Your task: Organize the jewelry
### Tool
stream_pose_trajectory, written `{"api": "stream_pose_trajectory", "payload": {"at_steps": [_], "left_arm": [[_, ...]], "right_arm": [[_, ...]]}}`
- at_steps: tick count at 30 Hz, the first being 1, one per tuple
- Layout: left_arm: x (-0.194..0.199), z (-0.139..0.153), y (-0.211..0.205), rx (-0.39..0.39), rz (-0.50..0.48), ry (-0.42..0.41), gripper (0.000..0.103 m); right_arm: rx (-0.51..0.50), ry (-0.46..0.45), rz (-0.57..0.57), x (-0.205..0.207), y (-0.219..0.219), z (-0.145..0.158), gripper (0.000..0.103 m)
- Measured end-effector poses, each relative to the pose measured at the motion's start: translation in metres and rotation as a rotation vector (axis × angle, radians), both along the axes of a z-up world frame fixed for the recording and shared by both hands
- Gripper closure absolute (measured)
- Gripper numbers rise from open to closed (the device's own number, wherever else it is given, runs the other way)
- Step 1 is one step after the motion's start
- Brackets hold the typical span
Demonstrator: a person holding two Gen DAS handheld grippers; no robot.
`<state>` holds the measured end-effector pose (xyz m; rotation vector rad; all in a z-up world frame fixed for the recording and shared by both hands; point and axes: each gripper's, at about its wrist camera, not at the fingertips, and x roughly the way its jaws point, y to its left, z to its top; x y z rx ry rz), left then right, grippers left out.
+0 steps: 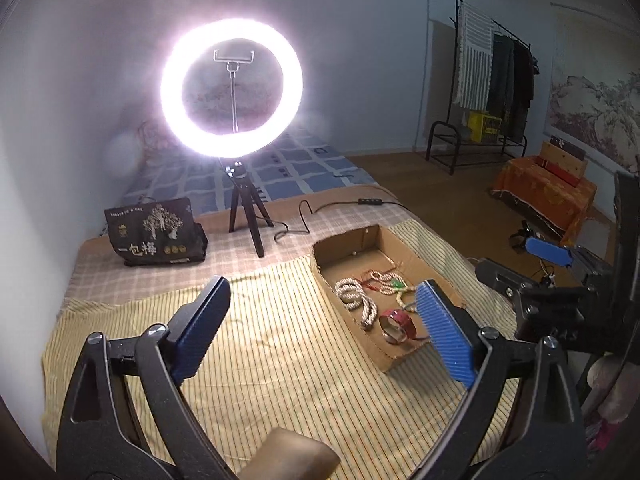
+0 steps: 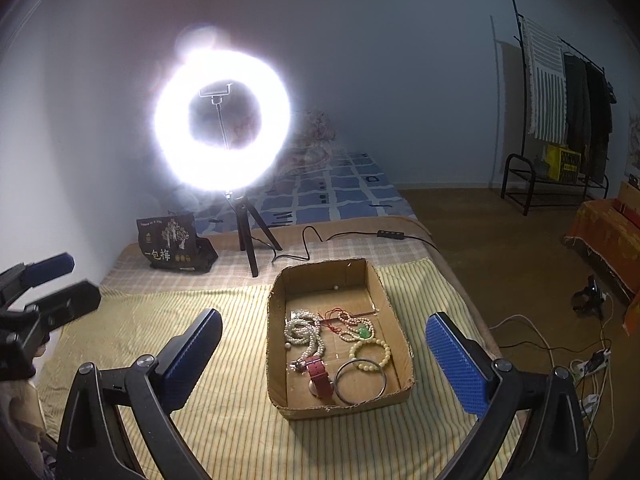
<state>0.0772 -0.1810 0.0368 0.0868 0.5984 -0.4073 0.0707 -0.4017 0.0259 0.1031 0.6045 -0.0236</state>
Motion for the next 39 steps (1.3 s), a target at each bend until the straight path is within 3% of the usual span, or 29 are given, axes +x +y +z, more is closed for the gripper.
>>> {"api": "stream_pose_trajectory", "payload": {"at_steps": [6, 12, 19, 39], "left_arm": [[-0.014, -0.002, -0.001, 0.024, 0.0, -0.033, 0.001], [-0.017, -0.01, -0.003, 0.036, 0.02, 0.017, 0.0], [-0.021, -0.02, -0.01, 0.091, 0.023, 0.011, 0.0], [-0.025, -0.02, -0.011, 0.095, 0.014, -0.004, 0.0]], "right_arm": [[-0.025, -0.009, -0.01, -0.002, 0.004, -0.002, 0.0], [-0.016, 0.0, -0.009, 0.0, 0.006, -0.005, 0.0], [-0.035, 0.014, -0.003, 0.003, 0.012, -0.01, 0.0], [-0.029, 0.038, -0.011, 0.003, 0.015, -0.015, 0.0]]}}
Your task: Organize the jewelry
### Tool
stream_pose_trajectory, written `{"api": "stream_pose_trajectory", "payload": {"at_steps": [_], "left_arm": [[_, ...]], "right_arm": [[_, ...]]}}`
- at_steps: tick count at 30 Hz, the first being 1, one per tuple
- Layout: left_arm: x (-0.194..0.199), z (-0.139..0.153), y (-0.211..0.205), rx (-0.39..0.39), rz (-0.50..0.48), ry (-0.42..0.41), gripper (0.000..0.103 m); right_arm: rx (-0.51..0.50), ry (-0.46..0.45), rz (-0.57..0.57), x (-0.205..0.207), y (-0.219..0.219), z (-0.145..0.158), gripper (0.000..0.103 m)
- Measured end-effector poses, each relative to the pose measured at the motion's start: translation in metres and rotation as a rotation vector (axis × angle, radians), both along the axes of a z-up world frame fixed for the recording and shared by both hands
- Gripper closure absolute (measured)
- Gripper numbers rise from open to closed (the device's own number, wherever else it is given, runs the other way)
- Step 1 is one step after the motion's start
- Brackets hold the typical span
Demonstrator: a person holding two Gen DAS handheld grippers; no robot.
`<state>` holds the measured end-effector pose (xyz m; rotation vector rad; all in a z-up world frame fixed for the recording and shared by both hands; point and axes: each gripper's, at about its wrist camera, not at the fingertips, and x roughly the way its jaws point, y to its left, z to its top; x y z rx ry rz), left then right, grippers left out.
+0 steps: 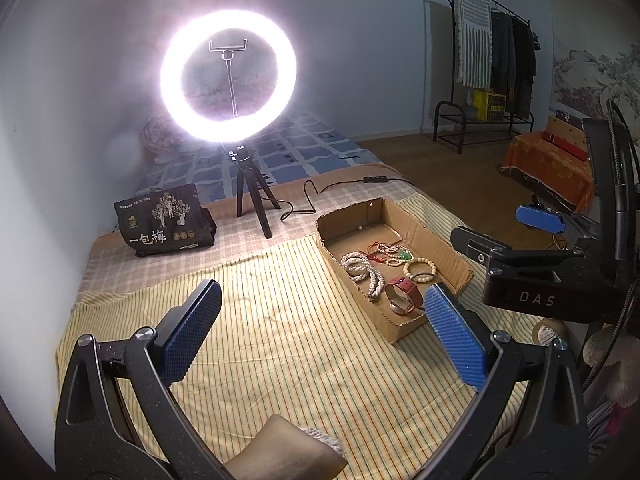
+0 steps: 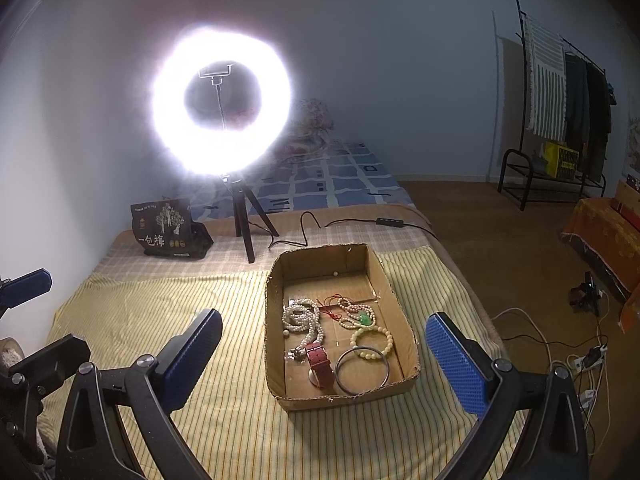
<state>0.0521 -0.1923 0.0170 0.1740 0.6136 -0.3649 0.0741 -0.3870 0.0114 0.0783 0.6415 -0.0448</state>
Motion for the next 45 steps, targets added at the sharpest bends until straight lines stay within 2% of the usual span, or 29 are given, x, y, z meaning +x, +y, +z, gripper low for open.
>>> {"api": "stream_pose_trajectory", "payload": {"at_steps": [45], "left_arm": [[-0.0027, 0.0024, -0.0007, 0.003, 0.002, -0.008, 0.0]], "right_arm": [[0.005, 0.021, 0.005, 0.0008, 0.0034, -0.0067, 0.0]]}}
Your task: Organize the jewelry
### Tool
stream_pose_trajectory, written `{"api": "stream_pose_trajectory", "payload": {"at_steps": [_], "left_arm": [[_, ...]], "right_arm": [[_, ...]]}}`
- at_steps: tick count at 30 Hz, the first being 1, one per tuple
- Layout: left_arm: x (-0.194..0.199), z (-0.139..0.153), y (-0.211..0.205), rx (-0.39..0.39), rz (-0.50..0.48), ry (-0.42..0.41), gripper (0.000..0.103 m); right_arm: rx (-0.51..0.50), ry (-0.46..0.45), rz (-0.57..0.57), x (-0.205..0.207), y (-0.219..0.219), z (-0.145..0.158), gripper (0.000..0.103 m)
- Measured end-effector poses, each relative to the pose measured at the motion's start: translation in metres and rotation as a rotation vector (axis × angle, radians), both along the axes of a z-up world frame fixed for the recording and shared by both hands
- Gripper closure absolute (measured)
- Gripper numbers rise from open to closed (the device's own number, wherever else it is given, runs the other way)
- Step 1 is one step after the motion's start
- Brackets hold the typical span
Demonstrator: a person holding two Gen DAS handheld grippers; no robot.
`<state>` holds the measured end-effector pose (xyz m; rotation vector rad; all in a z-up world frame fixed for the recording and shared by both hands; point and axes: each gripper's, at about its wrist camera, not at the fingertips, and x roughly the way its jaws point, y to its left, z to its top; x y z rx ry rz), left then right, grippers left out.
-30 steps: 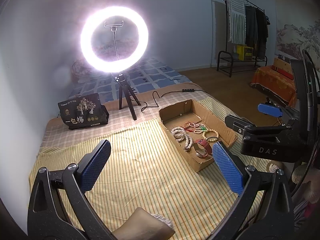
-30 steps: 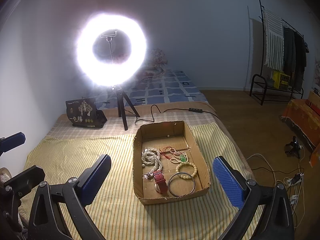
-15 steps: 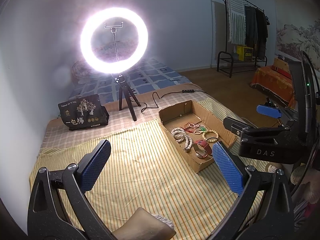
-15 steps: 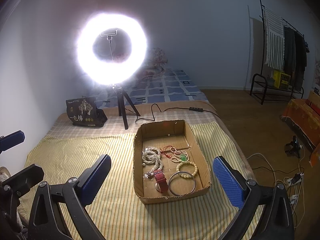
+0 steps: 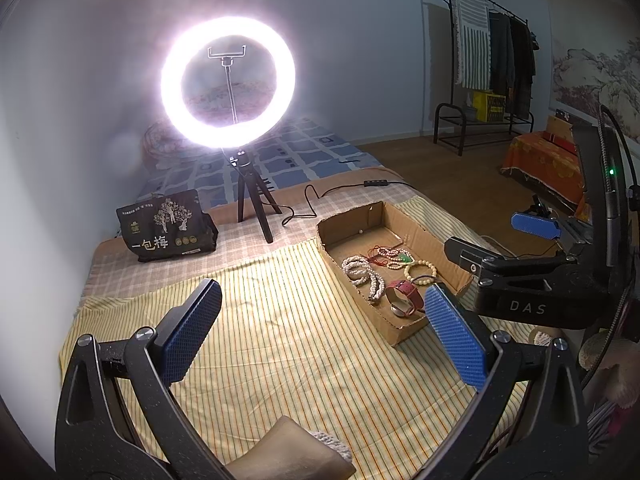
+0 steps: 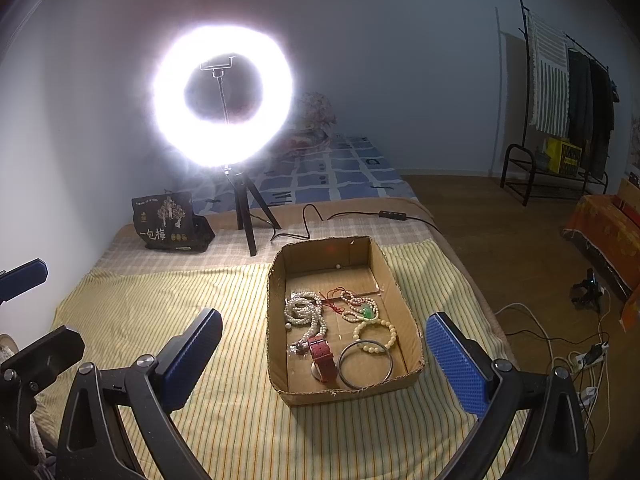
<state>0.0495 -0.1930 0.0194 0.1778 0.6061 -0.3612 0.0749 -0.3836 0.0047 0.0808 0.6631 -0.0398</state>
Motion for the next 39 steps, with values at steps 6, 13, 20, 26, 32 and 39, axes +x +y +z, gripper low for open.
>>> {"api": "stream_pose_trajectory", "payload": {"at_steps": [6, 13, 20, 26, 32, 39], "left_arm": [[-0.0002, -0.0008, -0.0001, -0.001, 0.0, 0.002, 0.0], [0.0008, 0.0012, -0.0001, -0.001, 0.0, 0.002, 0.0], [0.0008, 0.0014, 0.0002, -0.002, 0.0, 0.002, 0.0], [0.0005, 0.0013, -0.0001, -0.002, 0.001, 0.002, 0.0], [0.0009, 0.0024, -0.0007, 0.0, 0.001, -0.006, 0.0], [0.0007, 0.004, -0.0012, 0.004, 0.003, -0.011, 0.0]], "right_arm": [[-0.003, 0.004, 0.003, -0.0006, 0.0006, -0.0013, 0.0], [-0.003, 0.005, 0.003, -0.0005, 0.0012, -0.0014, 0.0], [-0.002, 0.007, 0.003, 0.0001, 0.0016, -0.0018, 0.0], [-0.003, 0.009, 0.005, -0.0001, 0.0036, -0.0033, 0.0], [-0.002, 0.011, 0.004, -0.0003, 0.0037, -0.0043, 0.0], [0.001, 0.013, 0.003, -0.001, 0.0039, -0.0058, 0.0]]}}
